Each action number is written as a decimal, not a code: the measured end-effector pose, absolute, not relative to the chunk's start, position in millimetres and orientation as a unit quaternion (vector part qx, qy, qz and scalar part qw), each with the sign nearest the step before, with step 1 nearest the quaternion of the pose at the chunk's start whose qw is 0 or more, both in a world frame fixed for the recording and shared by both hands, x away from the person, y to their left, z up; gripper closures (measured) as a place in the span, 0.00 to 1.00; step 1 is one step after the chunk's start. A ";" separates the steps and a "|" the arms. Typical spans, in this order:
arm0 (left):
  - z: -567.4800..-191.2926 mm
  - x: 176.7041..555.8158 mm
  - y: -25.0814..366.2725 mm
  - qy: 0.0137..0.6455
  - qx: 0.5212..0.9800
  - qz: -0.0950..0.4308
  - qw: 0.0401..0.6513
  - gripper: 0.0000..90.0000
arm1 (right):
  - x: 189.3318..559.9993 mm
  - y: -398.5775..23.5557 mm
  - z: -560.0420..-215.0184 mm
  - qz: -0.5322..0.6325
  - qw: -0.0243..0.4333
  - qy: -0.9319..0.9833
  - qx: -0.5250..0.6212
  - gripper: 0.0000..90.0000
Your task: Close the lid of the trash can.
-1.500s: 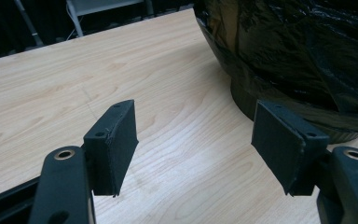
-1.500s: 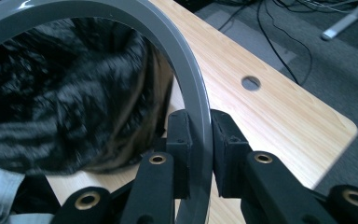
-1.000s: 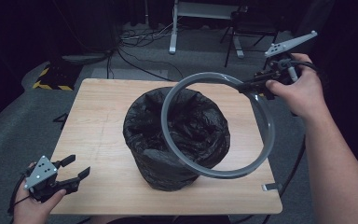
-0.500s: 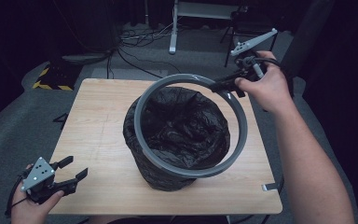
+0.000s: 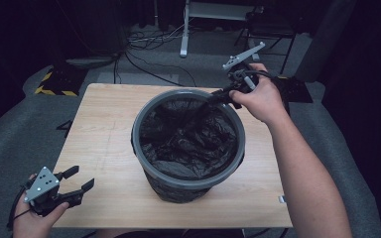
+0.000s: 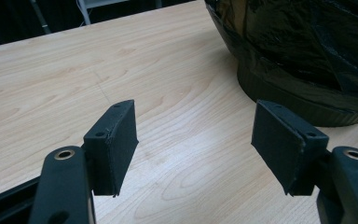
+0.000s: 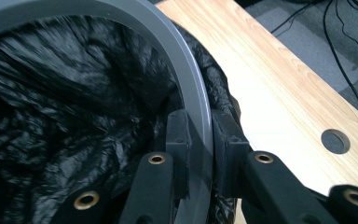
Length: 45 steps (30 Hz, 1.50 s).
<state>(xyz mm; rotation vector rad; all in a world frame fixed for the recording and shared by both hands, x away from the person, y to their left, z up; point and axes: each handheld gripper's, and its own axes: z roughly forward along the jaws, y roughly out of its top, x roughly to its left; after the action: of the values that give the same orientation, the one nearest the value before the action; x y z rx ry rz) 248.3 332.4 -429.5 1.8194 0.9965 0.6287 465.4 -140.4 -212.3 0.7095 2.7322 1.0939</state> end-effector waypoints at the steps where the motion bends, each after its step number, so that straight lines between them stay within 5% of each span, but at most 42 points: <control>1: -429.8 248.3 332.4 0.406 0.742 0.256 0.468 0.35 | 466.1 -138.9 -214.4 0.358 0.058 0.902 0.233 0.88; 30: -428.6 248.0 335.7 0.405 0.741 0.257 0.470 0.35 | 480.4 -120.4 -225.3 0.331 0.117 0.908 0.230 0.85; 36: -427.4 248.1 336.4 0.406 0.738 0.258 0.473 0.35 | 470.8 -123.9 -222.9 0.373 0.149 0.887 0.228 0.52; 45: -425.6 246.7 335.3 0.406 0.737 0.260 0.474 0.35 | 429.4 -140.2 -208.6 0.425 0.165 0.866 0.208 0.44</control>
<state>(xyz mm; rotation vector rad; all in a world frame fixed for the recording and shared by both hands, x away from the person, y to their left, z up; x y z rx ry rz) 246.7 335.3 -425.6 1.8033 0.9920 0.6363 429.4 -140.2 -208.6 0.5916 2.4661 1.2108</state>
